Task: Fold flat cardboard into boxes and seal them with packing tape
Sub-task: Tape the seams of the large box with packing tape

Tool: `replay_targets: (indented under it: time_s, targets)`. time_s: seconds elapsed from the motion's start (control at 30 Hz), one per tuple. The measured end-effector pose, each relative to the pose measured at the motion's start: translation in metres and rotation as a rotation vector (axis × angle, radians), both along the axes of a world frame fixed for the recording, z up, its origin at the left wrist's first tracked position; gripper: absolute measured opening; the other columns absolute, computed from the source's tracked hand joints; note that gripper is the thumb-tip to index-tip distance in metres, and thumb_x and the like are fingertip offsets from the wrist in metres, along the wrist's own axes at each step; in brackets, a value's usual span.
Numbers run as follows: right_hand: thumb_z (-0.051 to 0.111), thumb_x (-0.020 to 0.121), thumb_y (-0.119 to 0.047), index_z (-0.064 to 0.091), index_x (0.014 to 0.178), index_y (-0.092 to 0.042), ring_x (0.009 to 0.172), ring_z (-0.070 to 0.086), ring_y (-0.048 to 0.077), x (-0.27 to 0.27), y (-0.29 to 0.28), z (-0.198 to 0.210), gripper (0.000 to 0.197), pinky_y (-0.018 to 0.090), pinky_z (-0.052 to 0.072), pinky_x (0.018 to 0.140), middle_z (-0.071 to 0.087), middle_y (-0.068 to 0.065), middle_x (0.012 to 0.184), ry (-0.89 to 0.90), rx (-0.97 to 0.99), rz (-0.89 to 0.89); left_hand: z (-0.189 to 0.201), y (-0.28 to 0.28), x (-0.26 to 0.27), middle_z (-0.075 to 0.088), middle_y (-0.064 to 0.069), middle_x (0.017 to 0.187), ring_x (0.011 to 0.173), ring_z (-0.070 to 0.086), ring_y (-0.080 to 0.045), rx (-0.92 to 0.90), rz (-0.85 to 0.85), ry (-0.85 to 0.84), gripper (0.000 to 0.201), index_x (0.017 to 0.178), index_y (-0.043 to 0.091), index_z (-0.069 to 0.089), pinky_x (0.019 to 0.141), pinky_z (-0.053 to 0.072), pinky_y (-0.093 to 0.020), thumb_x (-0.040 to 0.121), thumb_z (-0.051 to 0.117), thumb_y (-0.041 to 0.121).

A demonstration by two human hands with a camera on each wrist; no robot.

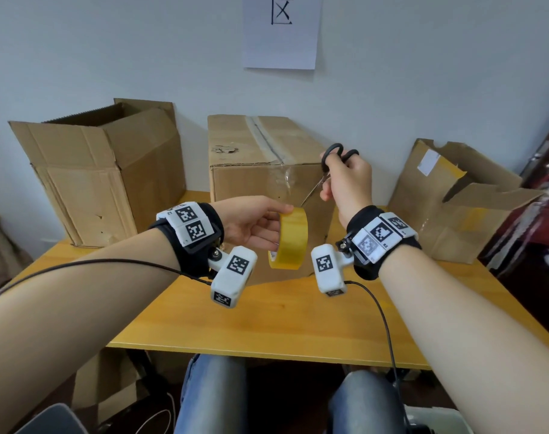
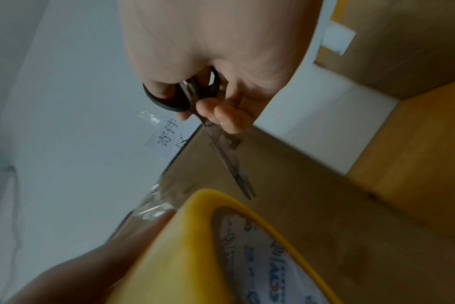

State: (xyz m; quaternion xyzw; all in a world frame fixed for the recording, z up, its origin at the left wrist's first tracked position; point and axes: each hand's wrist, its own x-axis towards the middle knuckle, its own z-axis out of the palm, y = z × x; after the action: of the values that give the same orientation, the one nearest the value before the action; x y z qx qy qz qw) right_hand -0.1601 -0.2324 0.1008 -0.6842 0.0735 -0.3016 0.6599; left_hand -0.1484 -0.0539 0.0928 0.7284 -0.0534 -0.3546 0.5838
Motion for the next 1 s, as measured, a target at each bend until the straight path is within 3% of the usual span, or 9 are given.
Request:
replay_targets:
  time_s: [0.07, 0.23, 0.33, 0.43, 0.6, 0.73, 0.83, 0.93, 1.0]
  targets:
    - [0.055, 0.098, -0.023, 0.059, 0.1, 0.015, 0.04, 0.039, 0.02, -0.004, -0.015, -0.007, 0.038, 0.028, 0.034, 0.041, 0.04, 0.005, 0.054, 0.027, 0.009, 0.003, -0.006, -0.011, 0.002, 0.076, -0.006, 0.086, 0.076, 0.075, -0.02, 0.0, -0.017, 0.004, 0.025, 0.107, 0.009, 0.066, 0.074, 0.063, -0.033, 0.097, 0.064, 0.032]
    - [0.051, 0.099, -0.02, 0.062, 0.107, 0.012, 0.04, 0.043, 0.017, -0.017, -0.06, -0.032, 0.035, 0.024, 0.033, 0.038, 0.049, 0.005, 0.06, 0.154, -0.048, -0.106, -0.027, -0.052, 0.001, 0.075, -0.004, 0.081, 0.071, 0.075, -0.019, -0.007, -0.059, 0.038, 0.022, 0.102, 0.011, 0.066, 0.073, 0.062, -0.032, 0.098, 0.062, 0.032]
    - [0.054, 0.098, -0.022, 0.064, 0.112, 0.007, 0.042, 0.046, 0.016, -0.02, -0.092, -0.054, 0.034, 0.023, 0.038, 0.038, 0.053, 0.009, 0.07, 0.346, -0.071, -0.119, -0.04, -0.079, 0.002, 0.075, -0.002, 0.079, 0.069, 0.075, -0.018, -0.004, -0.08, 0.066, 0.021, 0.1, 0.013, 0.066, 0.072, 0.062, -0.031, 0.099, 0.06, 0.033]
    - [0.064, 0.093, -0.027, 0.062, 0.099, -0.004, 0.051, 0.051, 0.019, -0.022, -0.122, -0.079, 0.024, 0.023, 0.043, 0.042, 0.055, 0.008, 0.077, 0.625, -0.093, -0.052, -0.052, -0.103, 0.004, 0.074, 0.0, 0.075, 0.066, 0.074, -0.016, 0.013, -0.1, 0.072, 0.021, 0.096, 0.014, 0.065, 0.069, 0.062, -0.029, 0.1, 0.058, 0.033]
    - [0.067, 0.09, -0.034, 0.049, 0.095, -0.009, 0.043, 0.04, 0.018, -0.018, -0.157, -0.115, 0.031, 0.02, 0.032, 0.04, 0.05, 0.007, 0.072, 0.969, -0.163, 0.032, -0.072, -0.133, 0.01, 0.073, -0.001, 0.08, 0.077, 0.071, -0.019, 0.047, -0.124, 0.07, 0.021, 0.096, 0.015, 0.064, 0.078, 0.06, -0.032, 0.1, 0.059, 0.034]
    - [0.069, 0.089, -0.042, 0.054, 0.084, -0.008, 0.039, 0.042, 0.02, -0.012, -0.173, -0.136, 0.037, 0.026, 0.033, 0.046, 0.05, 0.005, 0.052, 1.097, -0.307, 0.057, -0.084, -0.144, 0.016, 0.072, -0.005, 0.095, 0.087, 0.07, -0.022, 0.075, -0.14, 0.076, 0.021, 0.101, 0.015, 0.065, 0.087, 0.058, -0.035, 0.1, 0.059, 0.035]
    - [0.073, 0.089, -0.034, 0.052, 0.086, -0.008, 0.037, 0.046, 0.019, -0.011, -0.175, -0.139, 0.033, 0.025, 0.035, 0.044, 0.054, 0.008, 0.056, 1.134, -0.309, 0.088, -0.086, -0.148, 0.02, 0.074, -0.004, 0.094, 0.086, 0.072, -0.022, 0.095, -0.155, 0.095, 0.023, 0.099, 0.014, 0.066, 0.083, 0.06, -0.033, 0.1, 0.06, 0.036]
    - [0.066, 0.095, -0.024, 0.05, 0.096, -0.005, 0.06, 0.063, 0.029, -0.009, -0.172, -0.142, 0.025, 0.035, 0.05, 0.057, 0.062, 0.019, 0.081, 1.103, -0.232, 0.076, -0.085, -0.15, 0.023, 0.075, 0.0, 0.076, 0.067, 0.074, -0.016, 0.117, -0.137, 0.092, 0.024, 0.092, 0.014, 0.065, 0.068, 0.062, -0.027, 0.1, 0.06, 0.036]
    - [0.051, 0.101, -0.018, 0.053, 0.086, 0.004, 0.077, 0.059, 0.032, -0.01, -0.171, -0.145, 0.027, 0.038, 0.047, 0.073, 0.063, 0.023, 0.089, 1.125, -0.266, 0.059, -0.085, -0.153, 0.025, 0.075, 0.0, 0.076, 0.066, 0.074, -0.016, 0.122, -0.133, 0.084, 0.023, 0.093, 0.014, 0.065, 0.066, 0.062, -0.026, 0.099, 0.061, 0.036]
